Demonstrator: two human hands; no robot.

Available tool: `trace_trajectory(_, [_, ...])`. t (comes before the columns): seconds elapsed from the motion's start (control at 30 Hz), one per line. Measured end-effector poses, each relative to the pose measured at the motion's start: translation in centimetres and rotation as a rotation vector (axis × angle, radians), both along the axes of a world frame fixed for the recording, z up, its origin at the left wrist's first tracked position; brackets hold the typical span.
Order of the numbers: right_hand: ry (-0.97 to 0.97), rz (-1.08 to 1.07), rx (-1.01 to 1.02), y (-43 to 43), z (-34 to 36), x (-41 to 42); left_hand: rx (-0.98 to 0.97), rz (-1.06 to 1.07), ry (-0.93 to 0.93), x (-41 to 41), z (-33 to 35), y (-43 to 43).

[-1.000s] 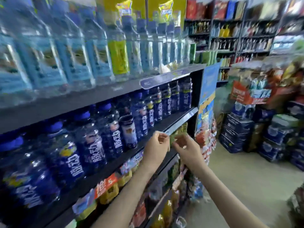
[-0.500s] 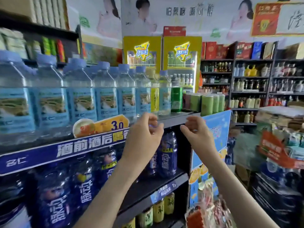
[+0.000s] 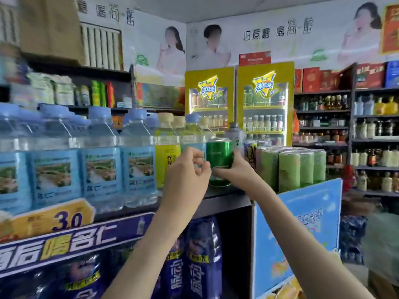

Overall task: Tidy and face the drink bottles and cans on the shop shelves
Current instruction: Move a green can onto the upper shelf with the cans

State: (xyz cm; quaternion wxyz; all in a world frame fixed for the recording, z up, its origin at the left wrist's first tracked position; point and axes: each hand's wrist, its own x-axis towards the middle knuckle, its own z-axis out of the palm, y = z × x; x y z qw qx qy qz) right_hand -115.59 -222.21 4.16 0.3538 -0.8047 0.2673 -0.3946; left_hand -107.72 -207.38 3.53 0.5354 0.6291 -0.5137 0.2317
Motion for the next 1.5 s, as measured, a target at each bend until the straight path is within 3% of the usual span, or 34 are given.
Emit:
trace_trajectory(0.27, [-0.199, 0.020, -0.172, 1.6, -0.8, -2.2, 0.008, 0.032, 0.136, -2.6, -0.9, 0.2])
trace_trajectory(0.47, [-0.306, 0.257, -0.189, 7.2, -3.1, -7.2, -0.001, -0.349, 0.562, -6.1, -4.1, 3.7])
trace_trajectory(0.57, [-0.259, 0.398, -0.121, 9.9, -5.3, -7.5, 0.011, -0.392, 0.640, -6.5, -6.1, 7.0])
trace_trajectory(0.93, [0.085, 0.797, 0.146, 25.5, -16.6, -1.8, 0.107, -0.053, 0.972, -4.7, -16.0, 26.7])
trace_trajectory(1.07, [0.166, 0.889, 0.234, 35.3, -20.6, 1.6, 0.063, 0.076, 1.111, -3.5, -19.8, 37.4])
trace_trajectory(1.5, [0.371, 1.266, 0.466, 64.0, -28.0, 14.8, -0.098, 0.491, 1.274, 2.6, -25.9, 65.5])
